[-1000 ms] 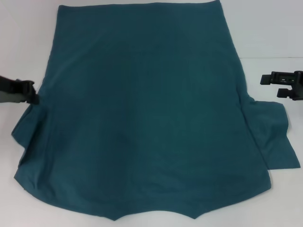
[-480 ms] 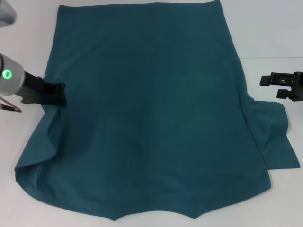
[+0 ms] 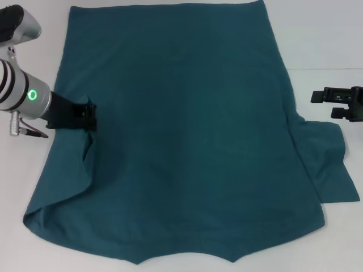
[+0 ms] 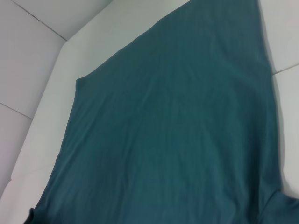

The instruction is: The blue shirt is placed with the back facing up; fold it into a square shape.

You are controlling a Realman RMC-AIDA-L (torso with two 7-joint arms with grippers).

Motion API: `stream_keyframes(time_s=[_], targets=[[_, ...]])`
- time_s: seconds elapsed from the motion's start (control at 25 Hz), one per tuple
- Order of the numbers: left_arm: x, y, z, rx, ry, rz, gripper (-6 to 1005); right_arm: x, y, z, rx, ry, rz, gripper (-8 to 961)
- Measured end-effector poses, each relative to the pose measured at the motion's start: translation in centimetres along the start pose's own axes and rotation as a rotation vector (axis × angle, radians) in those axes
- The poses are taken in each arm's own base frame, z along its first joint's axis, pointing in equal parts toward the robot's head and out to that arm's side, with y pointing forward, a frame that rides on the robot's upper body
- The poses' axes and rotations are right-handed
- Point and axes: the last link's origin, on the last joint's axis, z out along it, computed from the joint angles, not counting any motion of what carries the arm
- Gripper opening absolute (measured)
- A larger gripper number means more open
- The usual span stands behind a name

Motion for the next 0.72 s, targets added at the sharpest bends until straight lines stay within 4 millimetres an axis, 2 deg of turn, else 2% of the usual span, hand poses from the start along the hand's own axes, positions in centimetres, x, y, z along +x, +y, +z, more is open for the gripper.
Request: stream_keyframes(time_s=[0.36, 0.56, 0.72], targets=[[0.3, 0.5, -0.1, -0.061, -0.008, 0.013, 13, -0.1, -0.1, 0.0, 0.005, -0.004, -0.001, 945], [-0.2, 0.8, -1.4, -0.193, 0.045, 0.073, 170, 0.0, -0.2, -0.1, 0.009, -0.003, -0.008, 944], [-1.6, -0.9, -2.5, -0.334, 0.078, 0.016, 347, 0.0, -0.1, -0.1, 0.010, 0.013, -0.035, 944]])
